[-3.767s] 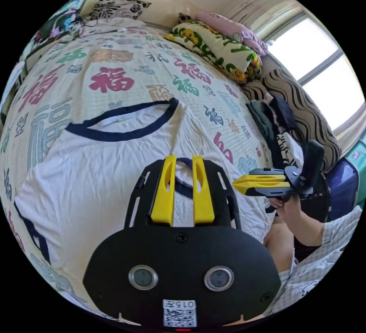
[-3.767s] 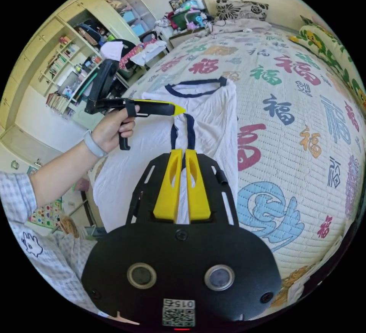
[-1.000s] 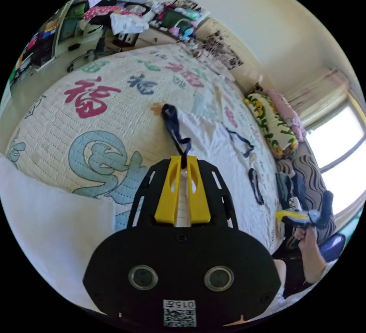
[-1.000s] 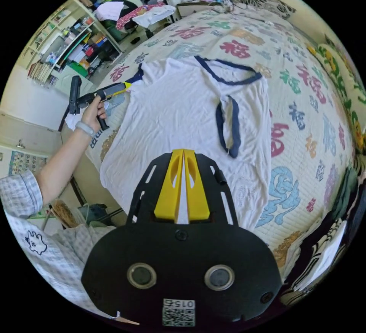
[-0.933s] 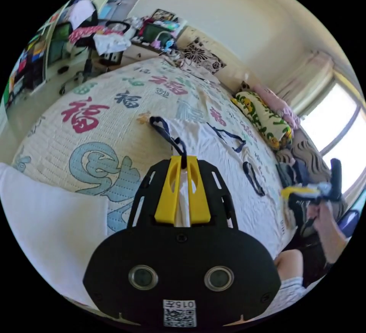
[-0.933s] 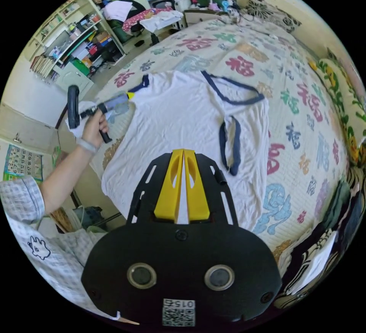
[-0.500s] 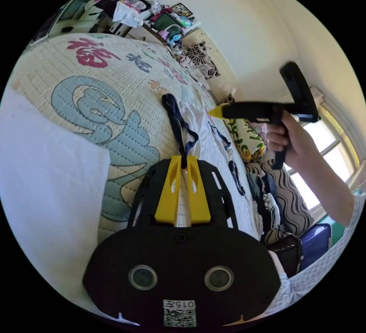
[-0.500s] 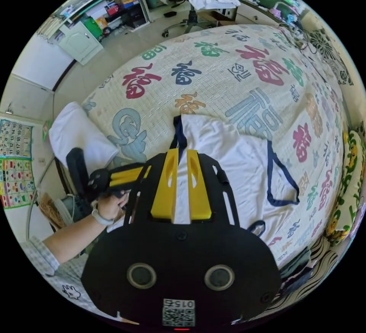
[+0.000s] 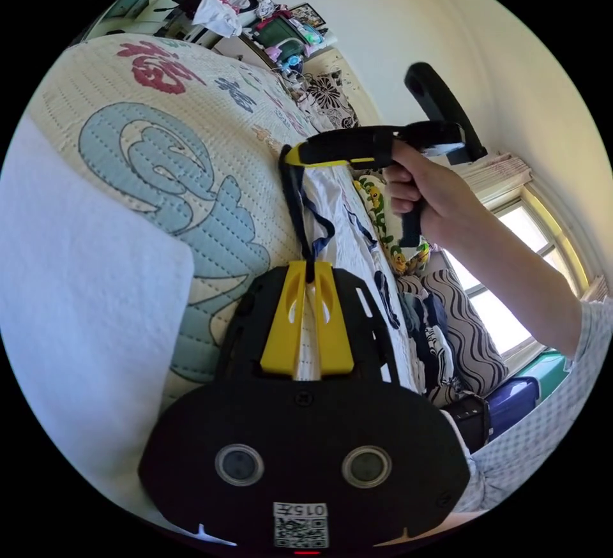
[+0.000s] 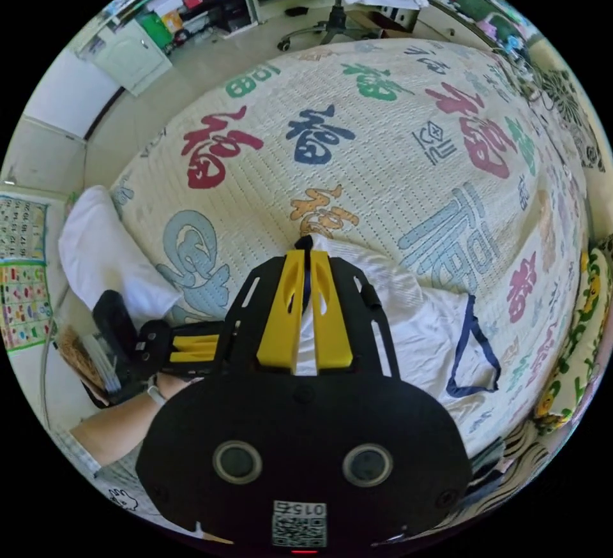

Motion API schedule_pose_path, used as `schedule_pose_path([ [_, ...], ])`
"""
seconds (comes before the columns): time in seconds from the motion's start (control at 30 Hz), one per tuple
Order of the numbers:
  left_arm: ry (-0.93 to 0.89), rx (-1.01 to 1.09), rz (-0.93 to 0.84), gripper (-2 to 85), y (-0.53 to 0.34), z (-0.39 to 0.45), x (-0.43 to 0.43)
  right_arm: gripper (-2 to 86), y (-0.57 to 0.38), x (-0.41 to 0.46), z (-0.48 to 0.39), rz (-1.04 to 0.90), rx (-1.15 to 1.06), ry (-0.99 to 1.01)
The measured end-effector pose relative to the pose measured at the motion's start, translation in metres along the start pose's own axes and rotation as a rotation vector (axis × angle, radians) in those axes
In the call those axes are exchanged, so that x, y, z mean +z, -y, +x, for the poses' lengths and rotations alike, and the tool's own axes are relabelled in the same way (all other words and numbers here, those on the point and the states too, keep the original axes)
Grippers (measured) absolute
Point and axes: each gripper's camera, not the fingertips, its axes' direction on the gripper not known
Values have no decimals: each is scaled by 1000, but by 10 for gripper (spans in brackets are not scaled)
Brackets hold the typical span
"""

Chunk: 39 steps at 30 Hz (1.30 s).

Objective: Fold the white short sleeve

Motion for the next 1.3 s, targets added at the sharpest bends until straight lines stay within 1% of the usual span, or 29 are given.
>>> schedule_pose_path([
  [0.1, -18, -11, -1, 2, 1, 6, 6, 6, -19, -25, 36, 87, 47, 81],
  [0.17, 31, -5, 14, 3, 1, 20, 6, 5, -35, -41, 62, 149, 69, 144],
  [0.23, 147, 116, 92, 5, 2, 68, -4, 5, -60, -57, 101, 233, 101, 250],
  [0.27, 165, 160, 98, 5, 4, 83, -5, 6, -67, -59, 111, 252, 115, 277],
  [0.33, 247, 299, 78, 10, 6, 139, 7, 9, -99, -65, 148, 334, 170, 384],
  [0.4, 273, 377, 19, 17, 3, 169, 34, 13, -124, -62, 174, 371, 224, 415],
  [0.47, 307, 442, -83, 33, -4, 188, 72, 22, -148, -52, 199, 351, 298, 414],
  [0.5, 350, 451, -159, 53, -10, 192, 100, 30, -162, -42, 213, 316, 338, 421],
  [0.53, 356, 451, -250, 68, -17, 193, 128, 49, -173, -31, 228, 257, 387, 430],
  [0.6, 305, 442, -375, 80, -25, 194, 160, 61, -189, -23, 245, 205, 440, 405],
  [0.63, 273, 439, -406, 82, -28, 197, 171, 62, -199, -25, 252, 213, 455, 371],
  [0.67, 269, 438, -403, 80, -30, 199, 174, 61, -203, -28, 256, 224, 458, 353],
  [0.77, 293, 430, -315, 68, -27, 209, 175, 46, -214, -43, 261, 301, 435, 323],
  [0.83, 319, 404, -253, 60, -18, 208, 182, 32, -208, -49, 254, 309, 354, 324],
  [0.87, 322, 399, -252, 60, -15, 206, 187, 28, -205, -50, 251, 300, 332, 323],
  [0.97, 325, 389, -318, 55, -6, 200, 223, 7, -188, -47, 239, 237, 272, 308],
  [1.03, 390, 408, -425, 43, -7, 196, 257, -2, -181, -33, 242, 94, 294, 247],
  [1.07, 401, 413, -434, 40, -7, 196, 262, -3, -182, -31, 244, 74, 301, 247],
  [1.17, 398, 378, -477, 34, 7, 200, 271, -4, -202, -46, 260, 134, 339, 295],
  [1.2, 370, 367, -423, 35, 18, 203, 265, -5, -211, -52, 265, 143, 326, 288],
  [1.23, 350, 353, -327, 38, 33, 204, 256, -5, -221, -59, 269, 150, 326, 261],
  [1.3, 359, 298, -247, 55, 63, 199, 254, -5, -234, -71, 272, 182, 309, 250],
])
